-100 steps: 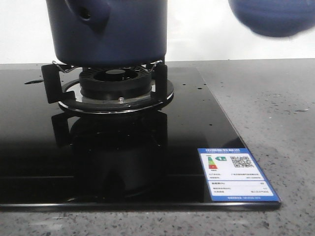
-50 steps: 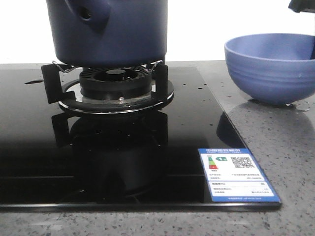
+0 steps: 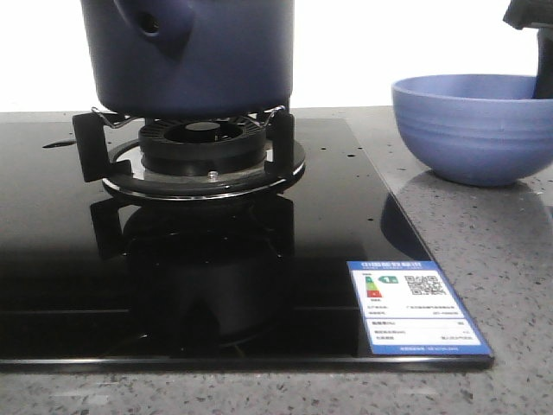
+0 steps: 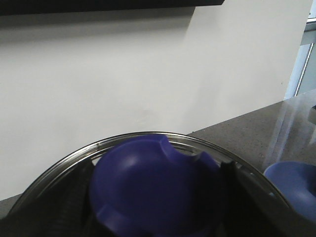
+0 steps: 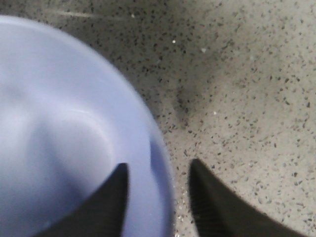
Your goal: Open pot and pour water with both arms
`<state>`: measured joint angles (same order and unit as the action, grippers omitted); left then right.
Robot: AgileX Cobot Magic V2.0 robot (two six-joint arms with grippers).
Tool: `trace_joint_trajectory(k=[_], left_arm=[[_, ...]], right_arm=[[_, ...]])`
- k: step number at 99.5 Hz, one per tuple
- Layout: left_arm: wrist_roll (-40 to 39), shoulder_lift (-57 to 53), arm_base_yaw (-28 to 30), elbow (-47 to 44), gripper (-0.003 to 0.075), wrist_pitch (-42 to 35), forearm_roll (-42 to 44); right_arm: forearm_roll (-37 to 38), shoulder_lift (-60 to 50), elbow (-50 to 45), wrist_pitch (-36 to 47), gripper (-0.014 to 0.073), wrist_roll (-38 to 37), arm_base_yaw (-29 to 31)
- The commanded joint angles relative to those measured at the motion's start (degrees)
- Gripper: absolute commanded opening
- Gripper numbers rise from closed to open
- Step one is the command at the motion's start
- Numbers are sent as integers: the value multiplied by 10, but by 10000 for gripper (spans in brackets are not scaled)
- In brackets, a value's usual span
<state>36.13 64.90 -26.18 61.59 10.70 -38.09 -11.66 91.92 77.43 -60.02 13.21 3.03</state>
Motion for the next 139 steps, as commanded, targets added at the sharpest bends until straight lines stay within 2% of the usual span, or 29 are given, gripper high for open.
trace_joint_trajectory(k=[1, 24, 61, 108, 139], left_arm=[[-1, -12, -6, 21, 388, -56, -13], [-1, 20, -10, 21, 388, -59, -25], [0, 91, -97, 25, 388, -155, -12], [0, 113, -92, 25, 387, -185, 3], [0, 119, -87, 25, 387, -163, 0]], right_arm=[[-6, -33, 32, -2, 384, 5, 5], [-6, -107, 50, -2, 384, 5, 5], [-6, -170, 49, -7, 384, 5, 5], [-6, -170, 49, -11, 384, 5, 5], [-6, -170, 49, -9, 384, 5, 5]])
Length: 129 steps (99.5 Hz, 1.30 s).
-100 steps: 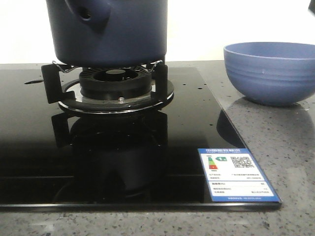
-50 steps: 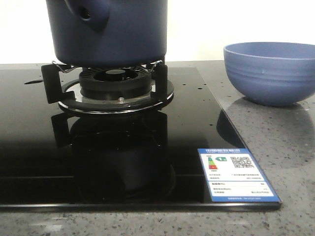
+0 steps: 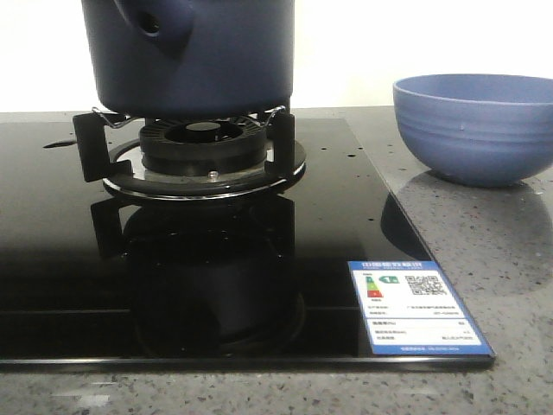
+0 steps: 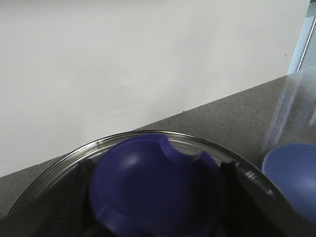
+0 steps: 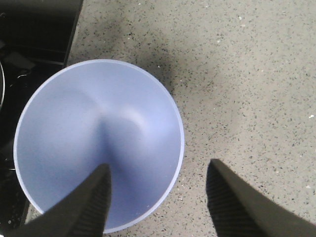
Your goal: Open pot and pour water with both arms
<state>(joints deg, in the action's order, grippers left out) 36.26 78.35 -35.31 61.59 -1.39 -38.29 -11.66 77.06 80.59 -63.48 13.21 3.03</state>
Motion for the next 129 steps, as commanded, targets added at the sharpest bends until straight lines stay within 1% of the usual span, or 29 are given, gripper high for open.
trace_joint_trajectory(k=[1, 20, 76, 96, 103, 113, 114, 118, 129], left_arm=[[-1, -15, 4, 25, 387, -43, 2], [-1, -5, 9, 25, 387, -32, 0], [-1, -5, 12, 25, 387, -55, 0], [-1, -5, 12, 25, 392, -34, 0], [-1, -5, 12, 25, 421, -29, 0], [-1, -9, 12, 25, 524, -24, 0], [-1, -10, 12, 25, 545, -24, 0], [-1, -15, 12, 25, 568, -24, 0], [-1, -43, 12, 25, 569, -22, -1]], right_arm=[[-6, -21, 17, 26, 384, 5, 5], [-6, -21, 17, 25, 384, 5, 5], [-7, -21, 17, 25, 384, 5, 5], [-11, -21, 17, 26, 384, 5, 5], [-12, -21, 17, 26, 383, 5, 5], [-14, -21, 17, 26, 383, 5, 5], [-14, -21, 17, 26, 384, 5, 5], [-14, -21, 17, 26, 383, 5, 5], [-21, -23, 17, 25, 383, 5, 5]])
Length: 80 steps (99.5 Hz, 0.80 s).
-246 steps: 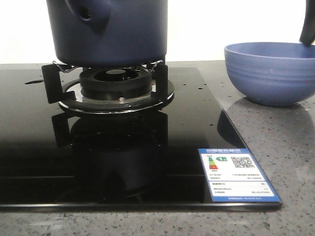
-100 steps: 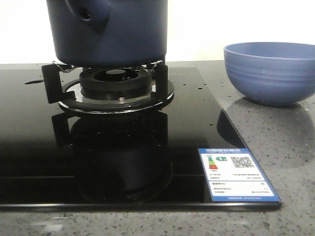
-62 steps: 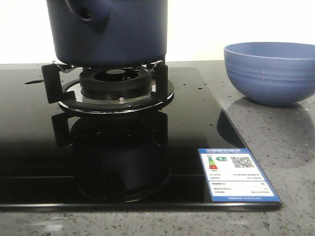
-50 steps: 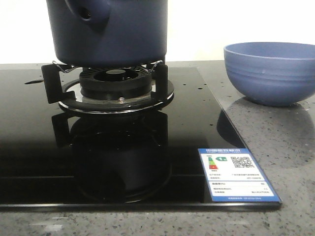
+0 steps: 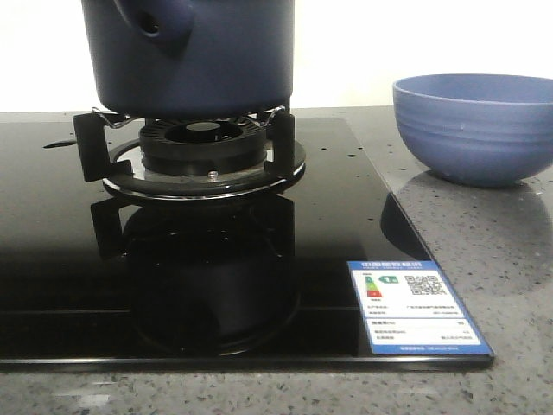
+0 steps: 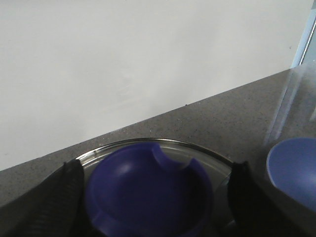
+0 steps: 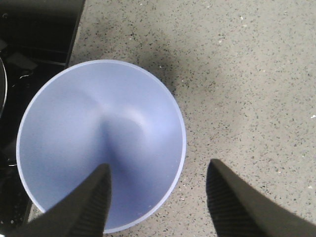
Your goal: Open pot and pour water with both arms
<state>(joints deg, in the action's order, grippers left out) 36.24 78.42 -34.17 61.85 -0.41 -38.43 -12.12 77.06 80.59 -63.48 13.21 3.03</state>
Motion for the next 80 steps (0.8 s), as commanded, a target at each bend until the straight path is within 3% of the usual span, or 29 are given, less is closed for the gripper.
trace_joint_trajectory(k=[1, 17, 28, 35, 46, 50, 65, 80], left_arm=[[-1, -46, 1, 22, 566, -32, 1], [-1, -116, 19, 22, 524, -5, 19], [-1, -165, 58, 19, 445, 21, 26], [-1, -191, 94, 9, 337, 29, 23], [-1, -232, 153, -21, 83, 39, 13], [-2, -251, 170, -36, -20, 43, 11], [-2, -335, 233, -119, -20, 36, 0], [-2, -446, 264, -235, -20, -18, -7]], right_arm=[[-18, -22, 17, 25, 383, 5, 5], [-43, -43, 17, 40, 365, 22, 5], [-101, -72, 13, 72, 276, 52, 5], [-162, -97, 0, 114, 167, 89, 5], [-257, -144, -50, 198, -59, 168, 5], [-281, -161, -77, 228, -62, 185, 5], [-309, -247, -200, 352, -61, 257, 5], [-313, -353, -358, 461, -62, 277, 5]])
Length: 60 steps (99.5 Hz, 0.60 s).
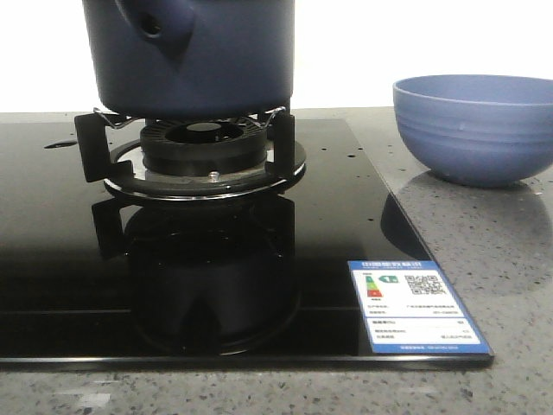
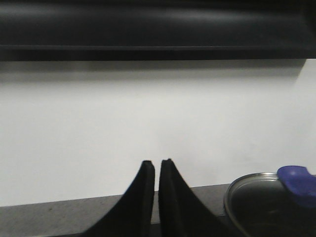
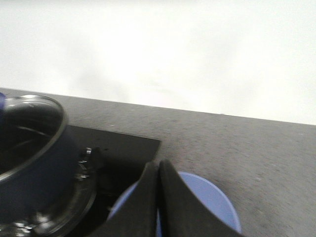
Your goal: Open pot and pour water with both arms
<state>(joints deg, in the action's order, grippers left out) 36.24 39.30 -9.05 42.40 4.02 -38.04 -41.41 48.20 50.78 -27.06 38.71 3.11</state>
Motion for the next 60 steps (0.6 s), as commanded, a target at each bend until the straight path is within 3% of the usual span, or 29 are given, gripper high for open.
trace_joint_trajectory(k=[1, 19, 20, 60], left_arm=[[-2, -60, 14, -52, -20, -64, -11], [-3, -168, 16, -179, -20, -70, -24], [-3, -209, 16, -215, -20, -74, -54], [-3, -238, 16, -223, -20, -63, -77]], right_arm=[[-20, -75, -75, 104, -62, 22, 4], [-20, -191, -248, 164, -62, 27, 4], [-20, -236, -299, 176, -62, 27, 4], [-29, -266, -321, 145, -62, 27, 4]])
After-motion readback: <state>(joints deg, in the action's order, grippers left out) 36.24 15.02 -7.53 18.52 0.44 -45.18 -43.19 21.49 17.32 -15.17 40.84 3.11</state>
